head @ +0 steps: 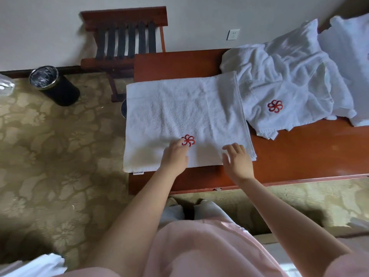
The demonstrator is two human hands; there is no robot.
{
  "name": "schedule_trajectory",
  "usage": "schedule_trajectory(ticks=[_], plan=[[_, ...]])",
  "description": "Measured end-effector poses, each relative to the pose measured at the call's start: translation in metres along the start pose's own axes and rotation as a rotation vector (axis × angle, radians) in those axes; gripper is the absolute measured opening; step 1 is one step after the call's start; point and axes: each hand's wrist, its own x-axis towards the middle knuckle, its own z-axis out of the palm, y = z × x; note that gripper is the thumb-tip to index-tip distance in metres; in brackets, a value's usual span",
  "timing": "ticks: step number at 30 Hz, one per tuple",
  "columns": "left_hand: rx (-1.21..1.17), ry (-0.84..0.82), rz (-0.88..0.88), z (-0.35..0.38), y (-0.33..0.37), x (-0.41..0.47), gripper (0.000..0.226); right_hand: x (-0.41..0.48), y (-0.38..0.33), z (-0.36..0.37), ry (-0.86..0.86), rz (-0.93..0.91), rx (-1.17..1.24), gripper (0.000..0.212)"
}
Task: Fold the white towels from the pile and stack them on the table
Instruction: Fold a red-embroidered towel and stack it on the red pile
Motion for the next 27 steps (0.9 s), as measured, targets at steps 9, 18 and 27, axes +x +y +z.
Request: schedule_trajectory(ticks=[9,18,27], plan=[[-0.099,-0.082,-0.146,0.018,0.044,0.011,0.041,0.017,0.064,-0.022,-0.126,0.588,0.081,0.028],[-0.021,-0.05,-0.214,0.015,0.059,0.018,0.039,0.026,0.073,-0.026,-0.215,0.68,0.229,0.032],[0.002,-0.095,-0.253,0.02,0.069,0.017,0.037,0.027,0.082,-0.032,-0.243,0.618,0.184,0.024]])
